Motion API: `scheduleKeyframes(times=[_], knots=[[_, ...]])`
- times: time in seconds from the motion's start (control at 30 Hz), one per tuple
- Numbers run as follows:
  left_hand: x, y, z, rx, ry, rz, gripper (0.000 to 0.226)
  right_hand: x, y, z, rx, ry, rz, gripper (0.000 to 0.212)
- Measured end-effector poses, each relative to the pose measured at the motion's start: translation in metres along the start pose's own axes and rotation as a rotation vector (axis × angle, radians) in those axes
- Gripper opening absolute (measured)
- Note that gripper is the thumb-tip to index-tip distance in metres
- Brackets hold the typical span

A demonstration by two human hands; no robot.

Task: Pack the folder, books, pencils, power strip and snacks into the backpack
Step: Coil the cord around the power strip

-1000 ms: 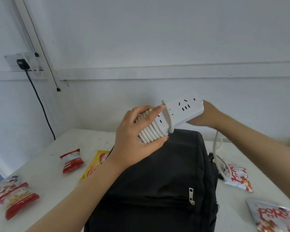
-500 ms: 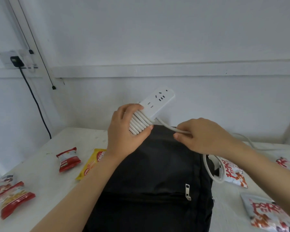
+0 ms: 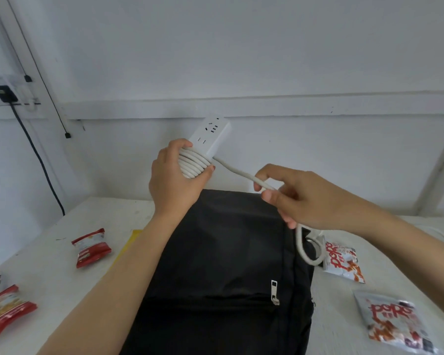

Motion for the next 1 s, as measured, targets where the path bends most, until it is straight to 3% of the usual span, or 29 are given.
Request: scheduleKeyframes(times=[0.2,0.3,0.4,0.53,0.7,0.83,1.0], knots=[[-0.006,0.017,0.009,-0.124,0.132,-0.185,0.064,0.007,-0.02,-0.032,0.627,-0.226,0.377,0.021],[-0.001,0.026,0.022,-0.107,0.239,-0.288,0.08,0.008,-0.033,-0.063,0.735,-0.361,0.472,0.025],[0.008,0.027,0.032,0.016,0.325,-0.365,0.096,-0.006,-0.057,-0.079,0.64,-0.352,0.476,0.027],[0.021,0.016,0.049,0.038,0.587,-0.315,0.086,-0.039,-0.088,-0.078,0.442,-0.29,0.469,0.009],[0.029,-0.001,0.07,0.008,0.796,-0.238,0.073,-0.071,-0.09,-0.058,0.023,-0.174,0.212,0.022],[0.03,-0.01,0.078,0.035,0.789,-0.187,0.07,-0.083,-0.069,-0.037,-0.194,-0.074,0.03,0.033],[0.036,-0.007,0.07,0.051,0.709,-0.205,0.064,-0.089,-0.043,-0.003,-0.297,0.075,-0.042,0.031]])
Point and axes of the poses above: each hand's wrist, its own x-axis away from the middle knuckle, its own y-axis out of the palm, z = x × y, the point moved 7 cm from there along -x, towards the middle knuckle, and after that the axes turned 13 degrees about y, right-handed, at the moved point
